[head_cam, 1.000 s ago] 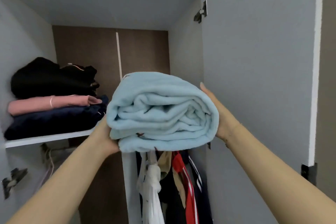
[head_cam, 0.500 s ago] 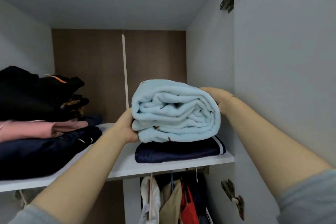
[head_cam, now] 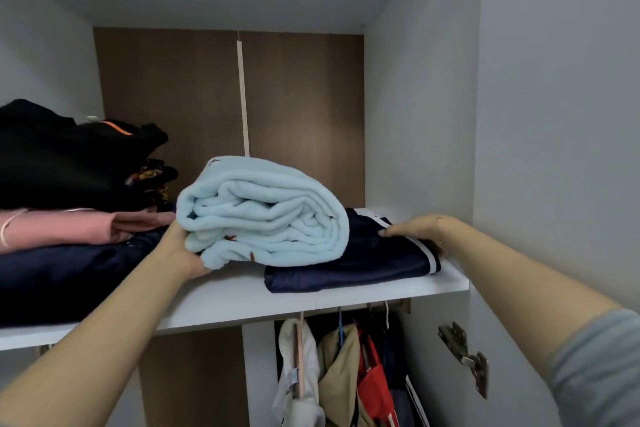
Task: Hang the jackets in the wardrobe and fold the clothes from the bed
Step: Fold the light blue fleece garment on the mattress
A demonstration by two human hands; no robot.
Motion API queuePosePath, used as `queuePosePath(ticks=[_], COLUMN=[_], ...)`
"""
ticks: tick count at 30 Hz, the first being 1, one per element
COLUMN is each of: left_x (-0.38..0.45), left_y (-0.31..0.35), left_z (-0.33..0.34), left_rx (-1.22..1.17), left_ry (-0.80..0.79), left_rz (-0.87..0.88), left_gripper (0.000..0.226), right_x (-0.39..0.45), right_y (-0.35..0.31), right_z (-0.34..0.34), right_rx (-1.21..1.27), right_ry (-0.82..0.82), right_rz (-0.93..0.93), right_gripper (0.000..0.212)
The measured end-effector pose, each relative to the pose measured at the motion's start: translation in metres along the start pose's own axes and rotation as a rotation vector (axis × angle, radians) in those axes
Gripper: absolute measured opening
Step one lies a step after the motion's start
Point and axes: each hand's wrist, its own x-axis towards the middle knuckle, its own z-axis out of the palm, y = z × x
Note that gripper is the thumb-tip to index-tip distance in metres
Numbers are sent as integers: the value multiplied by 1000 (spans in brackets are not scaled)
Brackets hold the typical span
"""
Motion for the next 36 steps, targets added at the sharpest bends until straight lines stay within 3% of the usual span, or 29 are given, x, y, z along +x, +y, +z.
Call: queuePosePath(ticks=[5,9,11,13,14,17,19,20,24,26,27,31,34,36], left_x=[-3,6,8,10,14,27,35,37,32,15,8,4,19,34], left_y=[0,7,8,8,6,7,10,12,5,-5,-11,-24,-28,-30], left_z=[-23,-35,-37,-34,-31,-19,-10,-9,1,15,23,56,78,78], left_rx=[-59,-76,-37,11,33,70,38,-29,-292,-161,-103,76,224,362], left_ry=[-131,-66,10,35,54,78,125,188,448,525,491,350,432,520], left_rz=[-61,-93,-147,-228,-260,-271,-241,-238,-109,-39,-57,-202,-180,-159], left_gripper=[50,61,46,13,17,29,28,34,53,50,50,84,99,91], right_x=[8,0,-3,-12,-18,-43,-61,-66,-70,-71,-71,-75,-77,-78], right_y=[0,-8,-17,-33,-43,-77,-95,-101,-119,-126,-129,-139,-148,-154], right_z=[7,1,-9,-23,-30,-52,-64,-69,-82,-85,-86,-90,-99,-103], right_rx=[-32,50,245,388,403,291,239,242,301,319,338,429,510,593], right_ry=[-49,-175,-197,-181,-166,-41,110,196,373,371,368,286,165,89], right_rz=[19,-60,-162,-258,-294,-331,-339,-366,-461,-480,-495,-558,-594,-638], right_gripper=[58,55,54,34,25,34,24,15,22,18,16,19,26,26])
